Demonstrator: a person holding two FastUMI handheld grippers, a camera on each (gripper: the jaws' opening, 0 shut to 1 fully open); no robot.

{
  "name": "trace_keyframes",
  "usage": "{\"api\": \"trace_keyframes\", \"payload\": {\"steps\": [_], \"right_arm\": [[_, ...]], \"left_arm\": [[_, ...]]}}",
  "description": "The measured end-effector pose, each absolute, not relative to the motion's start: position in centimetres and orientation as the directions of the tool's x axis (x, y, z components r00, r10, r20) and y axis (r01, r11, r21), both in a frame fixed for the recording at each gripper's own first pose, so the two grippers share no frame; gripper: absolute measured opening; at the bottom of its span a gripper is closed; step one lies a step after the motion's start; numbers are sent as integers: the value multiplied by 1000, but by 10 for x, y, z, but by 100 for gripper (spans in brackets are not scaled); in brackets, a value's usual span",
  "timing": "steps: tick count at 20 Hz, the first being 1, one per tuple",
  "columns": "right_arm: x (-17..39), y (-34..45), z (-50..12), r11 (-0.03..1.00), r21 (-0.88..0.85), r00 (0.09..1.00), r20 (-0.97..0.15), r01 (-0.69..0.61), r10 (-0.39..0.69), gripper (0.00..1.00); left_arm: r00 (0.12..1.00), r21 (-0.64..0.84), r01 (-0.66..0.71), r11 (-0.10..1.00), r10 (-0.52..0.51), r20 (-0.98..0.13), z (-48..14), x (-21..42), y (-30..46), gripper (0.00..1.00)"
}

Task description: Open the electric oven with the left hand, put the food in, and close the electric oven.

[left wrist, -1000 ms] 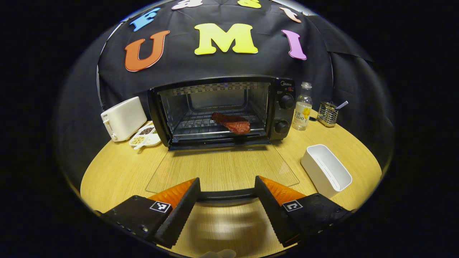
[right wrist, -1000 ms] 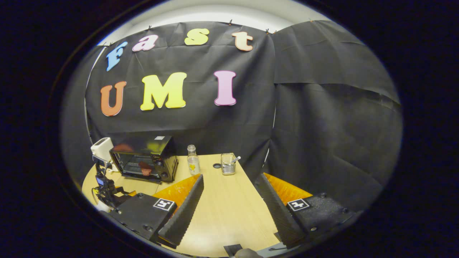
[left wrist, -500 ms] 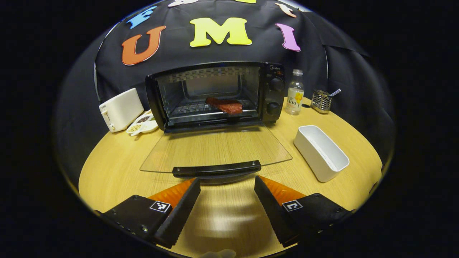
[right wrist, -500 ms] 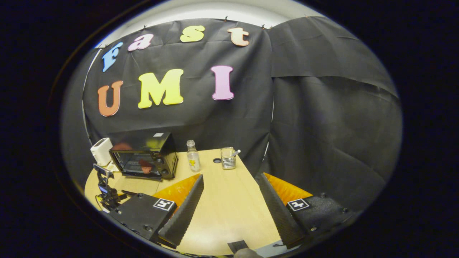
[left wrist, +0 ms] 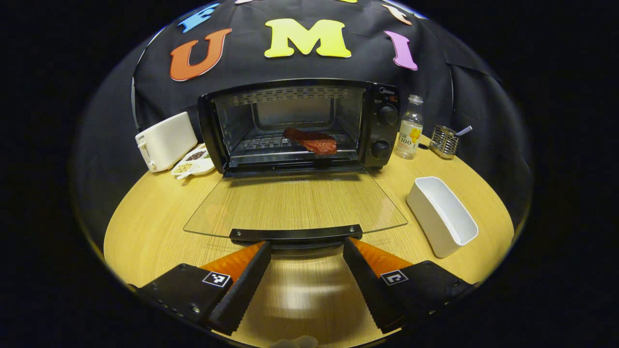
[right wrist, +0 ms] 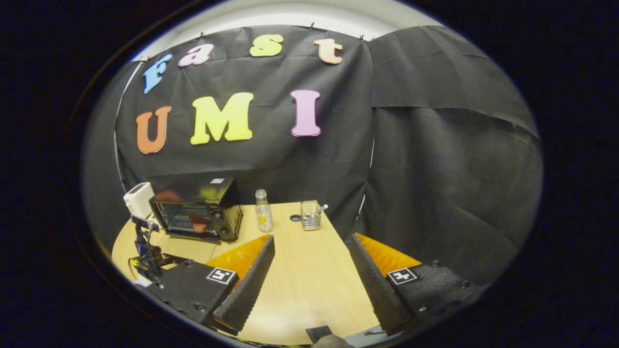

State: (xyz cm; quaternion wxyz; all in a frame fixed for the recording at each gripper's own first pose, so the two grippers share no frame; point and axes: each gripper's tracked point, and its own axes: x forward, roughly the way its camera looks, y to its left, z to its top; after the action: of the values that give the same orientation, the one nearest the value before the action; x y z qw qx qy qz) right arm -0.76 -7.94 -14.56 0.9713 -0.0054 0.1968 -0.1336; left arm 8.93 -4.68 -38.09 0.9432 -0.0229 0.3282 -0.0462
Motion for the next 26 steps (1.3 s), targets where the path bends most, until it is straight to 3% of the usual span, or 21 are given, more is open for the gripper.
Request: {"api": "trace_keyframes", "payload": {"steps": [8, 16, 19, 26], "right_arm": [[-4, -77, -145, 967, -21, 902, -356, 255, -246, 99], [-7, -93, -152, 962, 7, 898, -360, 274, -253, 99], [-14, -102, -149, 958, -1, 894, -359, 288, -269, 99], [-10, -92, -127, 964, 5, 914, -319, 264, -249, 99]], "left_arm": [[850, -63, 55, 996, -80, -521, -314, 118, -32, 97], [932, 9, 101, 995, -91, -349, -240, 195, -34, 98], [938, -2, 80, 997, -76, -339, -230, 219, -34, 97], [960, 13, 45, 999, -39, -279, -198, 203, -13, 97]]}}
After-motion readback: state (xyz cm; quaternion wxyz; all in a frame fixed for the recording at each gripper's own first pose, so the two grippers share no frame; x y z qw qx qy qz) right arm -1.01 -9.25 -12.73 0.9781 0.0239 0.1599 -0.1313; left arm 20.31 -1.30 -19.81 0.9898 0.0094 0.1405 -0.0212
